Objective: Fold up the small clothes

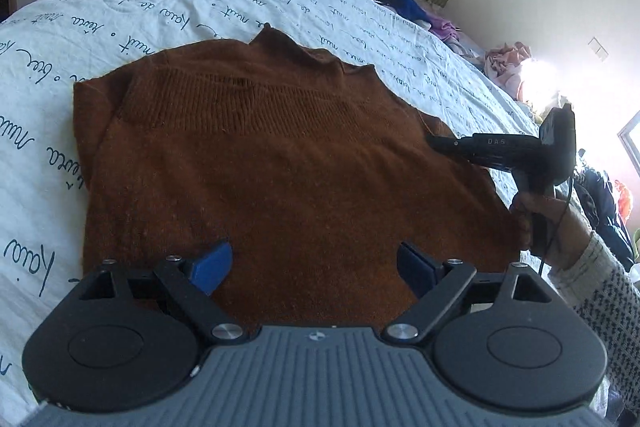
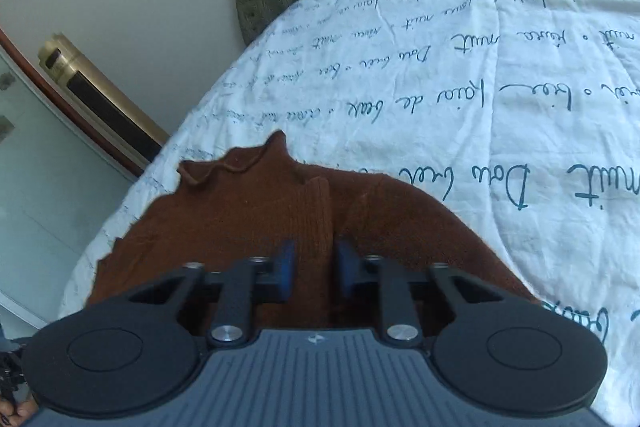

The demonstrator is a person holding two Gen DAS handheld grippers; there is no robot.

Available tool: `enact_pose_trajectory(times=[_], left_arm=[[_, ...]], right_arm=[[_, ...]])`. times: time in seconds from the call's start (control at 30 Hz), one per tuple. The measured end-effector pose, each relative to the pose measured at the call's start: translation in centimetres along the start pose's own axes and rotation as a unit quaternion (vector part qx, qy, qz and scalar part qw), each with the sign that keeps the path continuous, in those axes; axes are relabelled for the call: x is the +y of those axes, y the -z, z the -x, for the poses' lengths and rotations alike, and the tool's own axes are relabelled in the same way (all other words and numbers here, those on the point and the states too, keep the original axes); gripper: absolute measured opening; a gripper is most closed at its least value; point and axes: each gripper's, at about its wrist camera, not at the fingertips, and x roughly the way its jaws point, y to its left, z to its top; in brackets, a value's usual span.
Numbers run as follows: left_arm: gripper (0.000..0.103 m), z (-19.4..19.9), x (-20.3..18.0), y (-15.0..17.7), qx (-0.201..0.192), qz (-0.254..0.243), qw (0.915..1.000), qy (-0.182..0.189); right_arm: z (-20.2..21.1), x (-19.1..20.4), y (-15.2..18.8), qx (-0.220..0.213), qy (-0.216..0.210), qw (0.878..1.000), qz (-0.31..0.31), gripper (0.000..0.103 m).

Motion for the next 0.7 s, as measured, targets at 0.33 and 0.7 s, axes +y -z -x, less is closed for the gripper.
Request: enact_pose_trajectory(times=[0.33,0.7], left_arm=[[0.097,-0.3,1.9,0.3,0.003,0.0,0.9991,-0.042],[0.103,-1.4,-1.2,1.7,-0.02,-0.037,0.9905,-0.131]], right_arm=[[2.1,-0.8,0.2,-0.009,0.078,0.997,0.022,0.004],[9.8,5.1,7.3,-0.051,0.076,0.989,0.118,0.082]])
